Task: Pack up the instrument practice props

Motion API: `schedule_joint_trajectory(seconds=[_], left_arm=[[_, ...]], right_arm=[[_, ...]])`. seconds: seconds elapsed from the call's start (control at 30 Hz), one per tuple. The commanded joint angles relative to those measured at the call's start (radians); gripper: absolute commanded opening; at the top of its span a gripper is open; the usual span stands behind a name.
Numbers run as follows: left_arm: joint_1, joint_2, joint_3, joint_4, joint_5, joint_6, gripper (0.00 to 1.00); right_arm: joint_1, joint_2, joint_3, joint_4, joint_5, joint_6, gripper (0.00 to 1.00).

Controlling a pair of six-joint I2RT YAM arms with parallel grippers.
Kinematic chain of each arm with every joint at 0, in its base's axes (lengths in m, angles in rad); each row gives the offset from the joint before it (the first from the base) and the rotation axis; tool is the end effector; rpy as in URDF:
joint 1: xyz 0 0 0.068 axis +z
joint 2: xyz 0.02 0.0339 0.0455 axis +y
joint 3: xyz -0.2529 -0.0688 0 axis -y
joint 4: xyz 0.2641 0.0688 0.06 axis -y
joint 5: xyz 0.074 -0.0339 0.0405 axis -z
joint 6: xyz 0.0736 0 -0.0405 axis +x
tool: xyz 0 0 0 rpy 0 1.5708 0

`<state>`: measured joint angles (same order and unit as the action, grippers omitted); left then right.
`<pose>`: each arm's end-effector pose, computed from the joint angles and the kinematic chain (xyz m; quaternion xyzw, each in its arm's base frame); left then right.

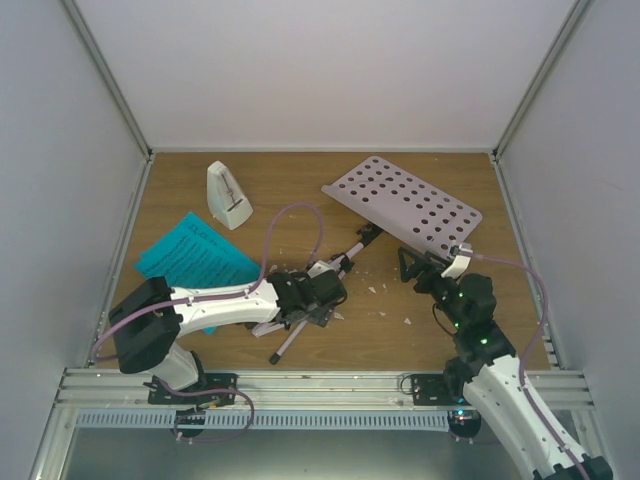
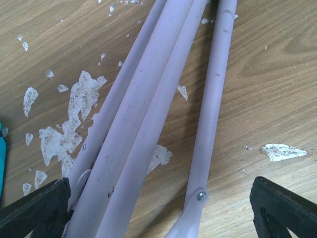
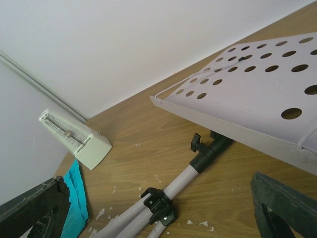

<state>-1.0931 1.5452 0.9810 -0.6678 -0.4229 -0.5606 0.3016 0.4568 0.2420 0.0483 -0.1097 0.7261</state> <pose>0.1720 -0.2665 0.1427 0.2194 0.9391 0.0188 0.2638 0.1971 0.0698 0.2030 0.1260 0.7527 0.3534 0.5410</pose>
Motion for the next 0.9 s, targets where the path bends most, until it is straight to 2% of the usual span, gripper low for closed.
schedule_joint_trajectory(seconds=[0.0,0.17,0.37,0.6,0.77,0.87], left_arm=[[-0.001,0.021,0.016,-0.002,-0.03,-0.002,0.99],[0.002,-0.039,0.023,0.017,-0.053,0.007,0.99],[0.044,-0.04,0.007,0.012,-0.048,0.004,0.99],[0.051,0.0,-0.017,0.07,0.083,0.04,0.99],[0.051,0.004,-0.05,0.088,0.117,0.034,0.99],[0.049,0.017,-0.051,0.077,0.092,0.037,0.99]], right_arm=[[-0.008,-0.006,-0.02,-0.007,0.001,0.014,1.0],[-0.008,-0.007,-0.035,0.002,-0.007,0.03,1.0],[-0.008,-0.008,-0.046,0.007,-0.016,0.045,1.0],[-0.008,-0.016,-0.055,0.006,-0.02,0.059,1.0],[-0.009,-0.031,-0.057,-0.005,-0.018,0.062,1.0],[-0.01,-0.038,-0.062,-0.008,-0.016,0.065,1.0]])
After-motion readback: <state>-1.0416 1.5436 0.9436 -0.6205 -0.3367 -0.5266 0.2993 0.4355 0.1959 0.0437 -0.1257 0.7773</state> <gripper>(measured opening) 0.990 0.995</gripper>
